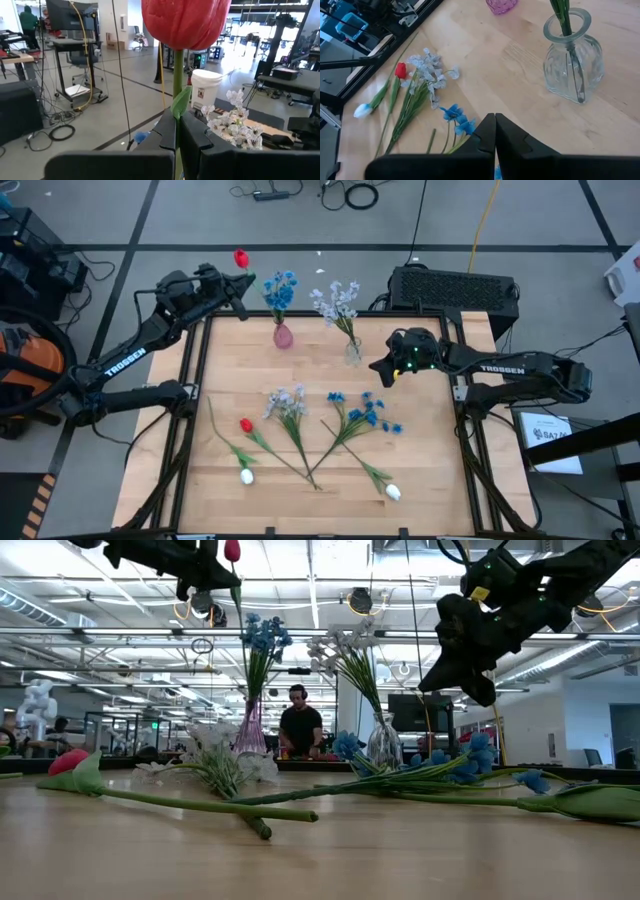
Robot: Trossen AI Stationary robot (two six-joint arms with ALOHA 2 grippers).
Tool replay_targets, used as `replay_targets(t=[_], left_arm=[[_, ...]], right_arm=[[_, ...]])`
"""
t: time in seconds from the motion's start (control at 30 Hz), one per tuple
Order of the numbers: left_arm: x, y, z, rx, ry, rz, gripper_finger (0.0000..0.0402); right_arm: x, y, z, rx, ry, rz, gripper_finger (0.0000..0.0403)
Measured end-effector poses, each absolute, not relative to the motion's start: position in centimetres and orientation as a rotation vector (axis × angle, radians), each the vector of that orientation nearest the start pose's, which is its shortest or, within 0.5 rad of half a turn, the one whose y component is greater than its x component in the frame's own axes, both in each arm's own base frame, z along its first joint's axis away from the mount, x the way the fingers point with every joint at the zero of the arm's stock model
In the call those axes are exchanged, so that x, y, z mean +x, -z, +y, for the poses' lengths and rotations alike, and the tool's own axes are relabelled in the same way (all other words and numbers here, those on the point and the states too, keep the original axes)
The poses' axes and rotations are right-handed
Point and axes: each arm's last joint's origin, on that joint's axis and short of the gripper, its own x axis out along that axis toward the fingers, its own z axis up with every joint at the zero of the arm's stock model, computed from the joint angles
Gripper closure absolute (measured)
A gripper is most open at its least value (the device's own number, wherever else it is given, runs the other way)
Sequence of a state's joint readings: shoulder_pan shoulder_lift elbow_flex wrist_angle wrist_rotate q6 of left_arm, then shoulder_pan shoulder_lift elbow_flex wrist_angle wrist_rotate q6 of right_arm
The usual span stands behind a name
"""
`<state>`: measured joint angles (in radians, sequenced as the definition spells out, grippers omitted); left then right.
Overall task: Sort flowers into vase by color
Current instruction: Put the right red tulip into the pink vase
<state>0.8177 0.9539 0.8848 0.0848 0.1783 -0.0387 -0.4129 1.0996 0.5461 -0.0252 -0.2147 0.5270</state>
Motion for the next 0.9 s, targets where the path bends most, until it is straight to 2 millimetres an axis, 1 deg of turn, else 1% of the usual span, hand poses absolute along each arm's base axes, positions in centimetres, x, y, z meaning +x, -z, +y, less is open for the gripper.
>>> replay_targets(t=[0.23, 0.5, 0.9], left_arm=[[14.9, -35.8, 15.1, -0.055, -0.64, 0.019, 0.0397], [15.0, -35.8, 15.2, -0.053, -0.639, 0.015, 0.0397], [17.6, -33.5, 16.4, -0.105, -0.594, 0.115, 0.0397]], right_arm=[[20.4, -20.8, -8.3, 0.691, 0.339, 0.491, 0.0403], [20.4, -20.8, -8.3, 0.69, 0.339, 0.491, 0.0403], [20.4, -20.8, -8.3, 0.682, 0.339, 0.492, 0.0403]])
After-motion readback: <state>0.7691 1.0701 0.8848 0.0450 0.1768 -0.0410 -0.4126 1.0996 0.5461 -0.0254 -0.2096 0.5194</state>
